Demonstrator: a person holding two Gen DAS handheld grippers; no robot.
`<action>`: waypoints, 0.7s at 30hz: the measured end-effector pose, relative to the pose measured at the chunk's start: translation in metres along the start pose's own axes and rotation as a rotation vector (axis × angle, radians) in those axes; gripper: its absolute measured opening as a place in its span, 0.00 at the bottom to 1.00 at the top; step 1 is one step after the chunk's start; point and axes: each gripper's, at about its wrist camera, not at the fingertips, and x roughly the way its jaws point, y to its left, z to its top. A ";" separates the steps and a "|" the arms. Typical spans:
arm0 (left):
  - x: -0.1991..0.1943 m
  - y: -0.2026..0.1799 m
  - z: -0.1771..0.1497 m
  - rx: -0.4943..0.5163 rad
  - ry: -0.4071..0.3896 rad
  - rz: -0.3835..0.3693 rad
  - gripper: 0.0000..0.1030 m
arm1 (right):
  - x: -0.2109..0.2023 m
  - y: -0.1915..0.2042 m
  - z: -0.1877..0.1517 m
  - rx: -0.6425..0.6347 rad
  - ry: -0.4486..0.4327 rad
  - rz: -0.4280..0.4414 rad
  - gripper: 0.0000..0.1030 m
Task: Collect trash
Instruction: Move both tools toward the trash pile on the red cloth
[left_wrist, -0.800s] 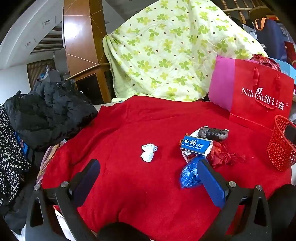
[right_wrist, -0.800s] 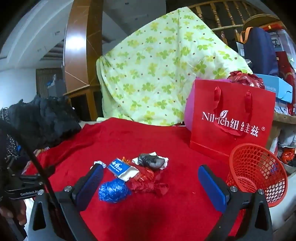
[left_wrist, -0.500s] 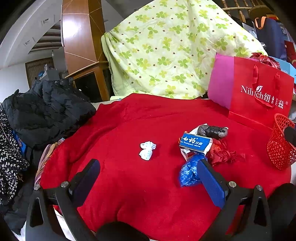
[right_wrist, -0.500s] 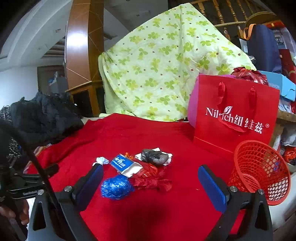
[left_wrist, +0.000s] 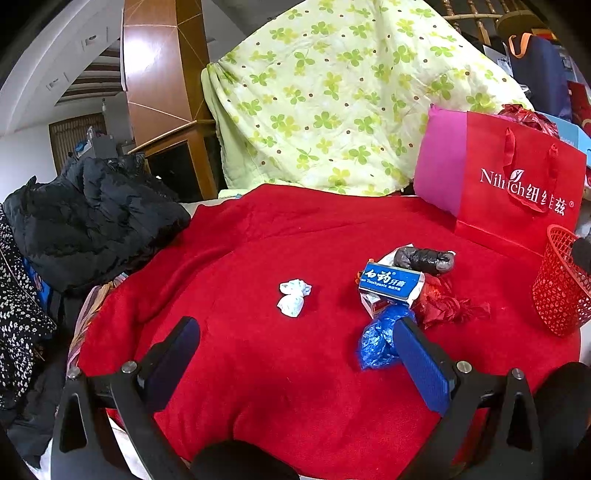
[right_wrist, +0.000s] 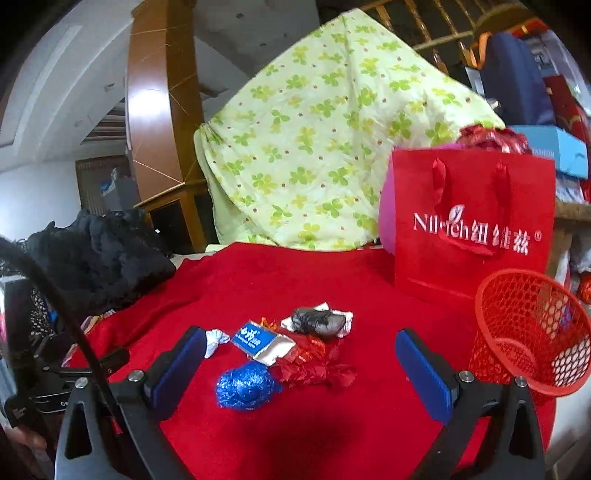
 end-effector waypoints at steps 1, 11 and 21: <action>0.002 0.000 -0.001 -0.002 0.007 -0.001 1.00 | 0.004 -0.002 0.000 0.012 0.028 0.003 1.00; 0.016 0.002 -0.009 -0.006 0.083 -0.041 1.00 | 0.027 -0.029 -0.014 0.062 0.114 -0.022 1.00; 0.056 -0.013 -0.029 -0.116 0.098 -0.230 1.00 | 0.081 -0.048 -0.024 0.161 0.221 0.039 1.00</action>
